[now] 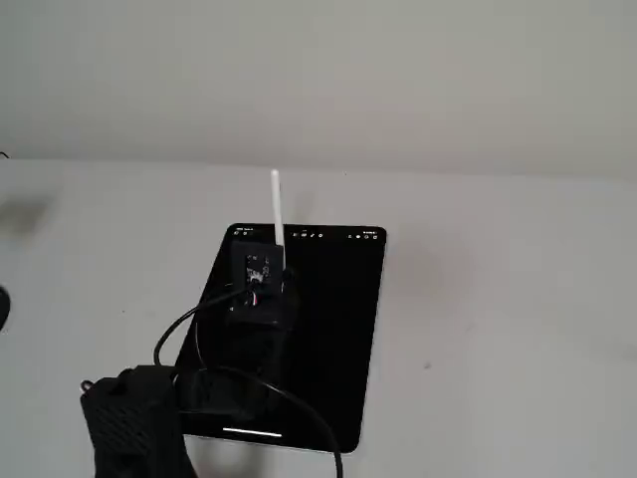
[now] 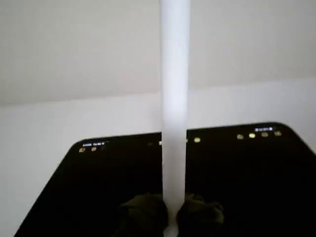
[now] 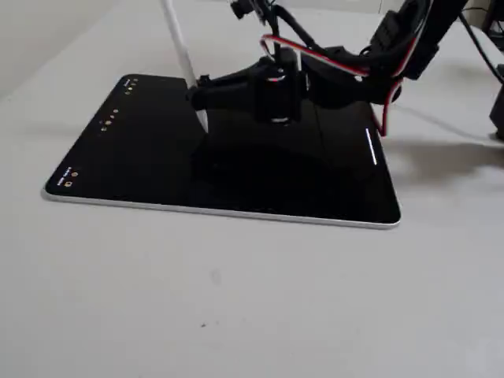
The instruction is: Draw a line in the middle of the ipad using the apple pencil
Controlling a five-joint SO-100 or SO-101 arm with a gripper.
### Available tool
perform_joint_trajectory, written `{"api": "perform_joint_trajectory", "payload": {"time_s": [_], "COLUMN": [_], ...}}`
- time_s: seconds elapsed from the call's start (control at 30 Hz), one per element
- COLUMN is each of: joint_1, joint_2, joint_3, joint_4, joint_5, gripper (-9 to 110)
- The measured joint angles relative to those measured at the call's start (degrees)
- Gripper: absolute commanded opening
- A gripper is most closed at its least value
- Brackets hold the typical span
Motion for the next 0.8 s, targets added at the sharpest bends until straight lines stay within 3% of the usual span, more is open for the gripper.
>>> {"api": "perform_joint_trajectory", "payload": {"time_s": [0.8], "joint_1": [0.00], "joint_2": [-0.26], "joint_3": [5.36], "joint_4": [-5.98], "joint_5": [-1.14], "gripper": [0]}}
